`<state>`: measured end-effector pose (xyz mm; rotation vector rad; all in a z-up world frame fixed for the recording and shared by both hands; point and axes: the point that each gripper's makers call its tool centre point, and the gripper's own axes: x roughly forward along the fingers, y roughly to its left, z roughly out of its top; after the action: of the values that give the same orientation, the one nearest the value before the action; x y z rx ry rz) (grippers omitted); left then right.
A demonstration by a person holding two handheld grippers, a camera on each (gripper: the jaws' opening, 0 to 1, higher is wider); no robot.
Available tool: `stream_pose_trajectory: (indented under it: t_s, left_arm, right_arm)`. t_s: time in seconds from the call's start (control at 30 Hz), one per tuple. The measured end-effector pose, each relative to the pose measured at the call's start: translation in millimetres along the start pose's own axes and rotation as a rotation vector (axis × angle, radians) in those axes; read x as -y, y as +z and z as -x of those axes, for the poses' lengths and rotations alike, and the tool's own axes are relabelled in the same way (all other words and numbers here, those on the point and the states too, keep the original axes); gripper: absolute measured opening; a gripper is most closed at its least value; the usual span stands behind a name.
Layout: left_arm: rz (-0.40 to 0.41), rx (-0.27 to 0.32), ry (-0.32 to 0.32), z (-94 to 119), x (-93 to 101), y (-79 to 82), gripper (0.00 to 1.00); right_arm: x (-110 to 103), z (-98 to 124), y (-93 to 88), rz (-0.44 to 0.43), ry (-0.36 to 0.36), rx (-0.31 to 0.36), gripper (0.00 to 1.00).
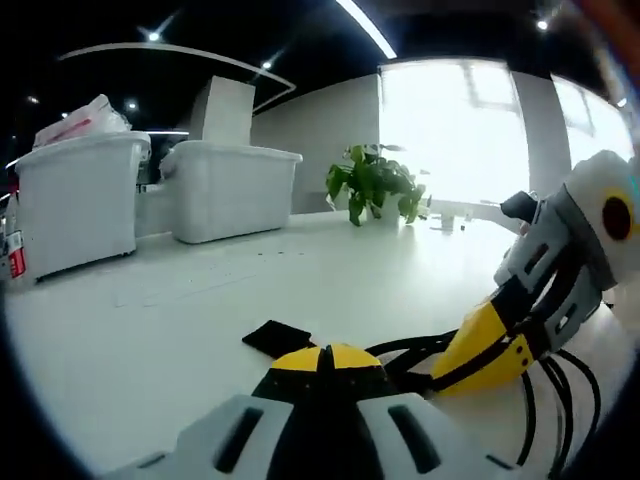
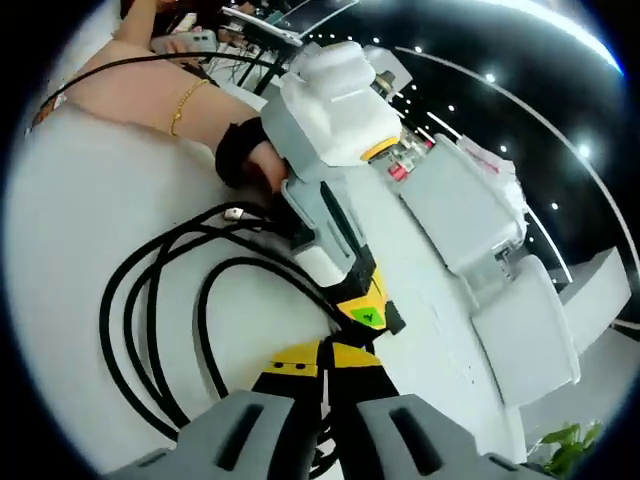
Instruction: Coil the Type-C to USB data cable on the desktop and secure it with Velcro straps.
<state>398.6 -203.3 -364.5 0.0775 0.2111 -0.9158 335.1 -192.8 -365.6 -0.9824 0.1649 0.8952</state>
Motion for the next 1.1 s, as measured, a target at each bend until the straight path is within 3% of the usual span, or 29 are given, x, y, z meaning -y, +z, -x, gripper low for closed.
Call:
stream_pose_trajectory:
  t_s: [0.1, 0.17, 0.23, 0.27, 0.37, 0.5, 0.6, 0.63, 0.7, 0.8, 0.93, 1.03, 1.1]
  left_arm:
    - [-0.008, -0.01, -0.074, 3.4, 22.3, -1.6, 0.03]
    - [-0.031, -0.017, -0.127, 6.4, 32.6, -1.0, 0.03]
    - [-0.092, 0.022, -0.101, 6.5, 23.3, 9.3, 0.03]
    - [-0.052, 0.051, -0.07, 4.3, 13.4, 15.7, 0.03]
    - [0.192, 0.188, 0.019, -2.1, -20.4, 32.8, 0.03]
    - [0.059, 0.07, 0.02, -6.4, -23.5, 13.0, 0.03]
    - [-0.089, -0.053, 0.014, -13.3, -18.3, -7.4, 0.03]
    - [-0.113, -0.06, 0.005, -15.2, -15.7, -8.8, 0.03]
    - [-0.048, -0.028, 0.004, -14.5, -14.6, -5.6, 0.03]
    - [-0.019, -0.02, 0.002, -10.8, -37.1, -4.3, 0.03]
    - [-0.017, -0.016, 0.003, -10.0, -40.6, -3.6, 0.03]
    - [-0.021, -0.013, 0.0, -9.5, -35.2, -3.4, 0.03]
    - [-0.025, -0.012, -0.003, -9.7, -31.5, -3.1, 0.03]
  right_arm:
    - [-12.9, 13.6, 4.9, -0.016, 0.027, 0.008, 0.01]
    - [-16.9, 20.1, 7.2, -0.079, 0.033, 0.01, 0.01]
    - [-21.0, 24.7, 9.8, -0.122, 0.057, 0.013, 0.01]
    - [-20.8, 25.6, 12.0, -0.121, 0.06, 0.021, 0.01]
    - [-21.3, 24.8, 13.9, -0.125, 0.064, 0.023, 0.01]
    - [-18.2, 23.9, 14.6, -0.132, 0.058, 0.025, 0.01]
    - [-17.4, 21.7, 13.6, -0.129, 0.061, 0.029, 0.01]
    - [-16.8, 20.6, 13.6, -0.129, 0.061, 0.035, 0.01]
    - [-14.1, 19.2, 14.2, -0.151, 0.054, 0.049, 0.01]
    - [-12.7, 20.8, 19.1, -0.168, 0.064, 0.074, 0.01]
    - [5.2, 18.1, 19.1, -0.141, 0.024, 0.099, 0.01]
    - [21.4, 11.3, 18.1, -0.232, -0.003, 0.142, 0.01]
    - [29.8, 1.2, 8.4, -0.27, -0.015, 0.135, 0.01]
